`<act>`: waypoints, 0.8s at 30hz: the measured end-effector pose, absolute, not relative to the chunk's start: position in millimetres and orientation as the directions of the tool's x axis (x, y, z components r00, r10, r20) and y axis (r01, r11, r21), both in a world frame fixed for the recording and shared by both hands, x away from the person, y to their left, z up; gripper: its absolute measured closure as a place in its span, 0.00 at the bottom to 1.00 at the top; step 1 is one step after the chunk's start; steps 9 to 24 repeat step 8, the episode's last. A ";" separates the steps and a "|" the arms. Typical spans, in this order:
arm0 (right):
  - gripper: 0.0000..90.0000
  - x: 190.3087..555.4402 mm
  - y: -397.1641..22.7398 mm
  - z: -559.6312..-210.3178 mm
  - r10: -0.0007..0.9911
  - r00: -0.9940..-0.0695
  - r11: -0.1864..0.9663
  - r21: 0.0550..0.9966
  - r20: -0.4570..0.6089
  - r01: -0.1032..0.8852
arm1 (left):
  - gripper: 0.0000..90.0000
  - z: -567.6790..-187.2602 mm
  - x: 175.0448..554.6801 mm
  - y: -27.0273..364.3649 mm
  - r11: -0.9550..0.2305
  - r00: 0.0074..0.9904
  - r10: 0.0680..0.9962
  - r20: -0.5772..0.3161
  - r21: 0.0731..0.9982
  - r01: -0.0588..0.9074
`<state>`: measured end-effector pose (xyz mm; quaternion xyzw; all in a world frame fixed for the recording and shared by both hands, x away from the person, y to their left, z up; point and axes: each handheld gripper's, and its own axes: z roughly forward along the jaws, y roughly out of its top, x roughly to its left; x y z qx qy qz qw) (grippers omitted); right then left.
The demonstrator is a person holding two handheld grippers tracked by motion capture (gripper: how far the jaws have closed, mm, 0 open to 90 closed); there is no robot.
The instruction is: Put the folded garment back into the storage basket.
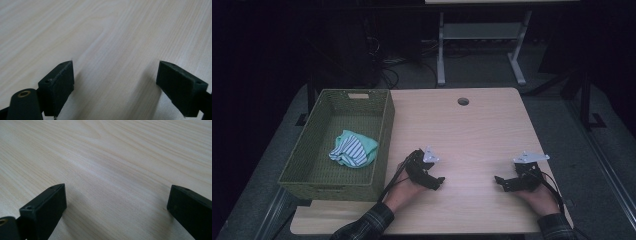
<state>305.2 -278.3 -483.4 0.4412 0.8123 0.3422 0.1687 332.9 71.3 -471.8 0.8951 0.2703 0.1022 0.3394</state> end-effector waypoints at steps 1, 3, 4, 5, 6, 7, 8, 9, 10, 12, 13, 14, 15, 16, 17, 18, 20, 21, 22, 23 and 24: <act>0.02 305.1 -278.2 -483.4 0.832 -0.554 0.376 0.705 0.028 0.601 | 0.15 -472.3 332.5 71.0 -0.621 0.833 0.553 0.003 0.668 0.410; 0.02 305.1 -278.1 -483.4 0.832 -0.555 0.376 0.705 0.029 0.601 | 0.14 -474.3 332.1 72.0 -0.612 0.837 0.548 0.004 0.684 0.398; 0.02 305.1 -278.2 -483.4 0.832 -0.555 0.376 0.705 0.029 0.601 | 0.14 -476.0 331.5 73.0 -0.600 0.836 0.548 0.001 0.697 0.393; 0.02 305.1 -278.2 -483.4 0.832 -0.555 0.377 0.705 0.029 0.601 | 0.14 -477.0 331.3 74.1 -0.595 0.838 0.545 0.002 0.705 0.385; 0.02 305.1 -278.2 -483.4 0.832 -0.555 0.377 0.705 0.029 0.601 | 0.14 -478.1 331.2 74.6 -0.587 0.839 0.545 -0.001 0.714 0.382; 0.02 305.1 -278.2 -483.4 0.832 -0.555 0.377 0.705 0.029 0.601 | 0.14 -478.6 331.1 75.1 -0.584 0.839 0.544 -0.001 0.718 0.379; 0.02 305.1 -278.2 -483.4 0.831 -0.555 0.377 0.705 0.028 0.601 | 0.14 -478.6 331.2 75.3 -0.584 0.840 0.542 -0.001 0.718 0.378; 0.02 305.1 -278.2 -483.4 0.831 -0.555 0.377 0.705 0.028 0.601 | 0.14 -478.6 331.2 75.3 -0.584 0.840 0.542 -0.001 0.718 0.378; 0.02 305.1 -278.2 -483.4 0.831 -0.555 0.377 0.705 0.028 0.601 | 0.14 -478.6 331.2 75.3 -0.584 0.840 0.542 -0.001 0.718 0.378; 0.02 305.1 -278.2 -483.4 0.831 -0.555 0.377 0.705 0.028 0.601 | 0.14 -478.6 331.2 75.3 -0.584 0.840 0.542 -0.001 0.718 0.378; 0.02 305.1 -278.2 -483.4 0.831 -0.555 0.377 0.705 0.028 0.601 | 0.14 -478.6 331.2 75.3 -0.584 0.840 0.542 -0.001 0.718 0.378; 0.02 305.1 -278.2 -483.4 0.831 -0.555 0.377 0.705 0.028 0.601 | 0.14 -478.6 331.2 75.3 -0.584 0.840 0.542 -0.001 0.718 0.378; 0.02 305.1 -278.2 -483.4 0.831 -0.555 0.377 0.705 0.028 0.601 | 0.14 -478.6 331.2 75.3 -0.584 0.840 0.542 -0.001 0.718 0.378; 0.02 305.1 -278.2 -483.4 0.831 -0.555 0.377 0.705 0.028 0.601 | 0.14 -478.6 331.2 75.3 -0.584 0.840 0.542 -0.001 0.718 0.378; 0.02 305.1 -278.2 -483.4 0.831 -0.555 0.377 0.705 0.028 0.601 | 0.14 -478.6 331.2 75.3 -0.584 0.840 0.542 -0.001 0.718 0.378; 0.02 305.1 -278.2 -483.4 0.831 -0.555 0.377 0.705 0.028 0.601 | 0.14 -478.6 331.2 75.3 -0.584 0.840 0.542 -0.001 0.718 0.378; 0.02 305.1 -278.2 -483.4 0.831 -0.555 0.377 0.705 0.028 0.601 | 0.14 -478.6 331.2 75.3 -0.584 0.840 0.542 -0.001 0.718 0.378; 0.02 305.1 -278.2 -483.4 0.831 -0.555 0.377 0.705 0.028 0.601 | 0.14 -478.6 331.2 75.3 -0.584 0.840 0.542 -0.001 0.718 0.378; 0.02 305.1 -278.2 -483.4 0.831 -0.555 0.377 0.705 0.028 0.601 | 0.14 -478.6 331.2 75.3 -0.584 0.840 0.542 -0.001 0.718 0.378; 0.02 305.1 -278.2 -483.4 0.831 -0.555 0.377 0.705 0.028 0.601 | 0.14 -478.6 331.2 75.3 -0.584 0.840 0.542 -0.001 0.718 0.378; 0.02 305.1 -278.2 -483.4 0.831 -0.555 0.377 0.705 0.028 0.601 | 0.14 -478.6 331.2 75.3 -0.584 0.840 0.542 -0.001 0.718 0.378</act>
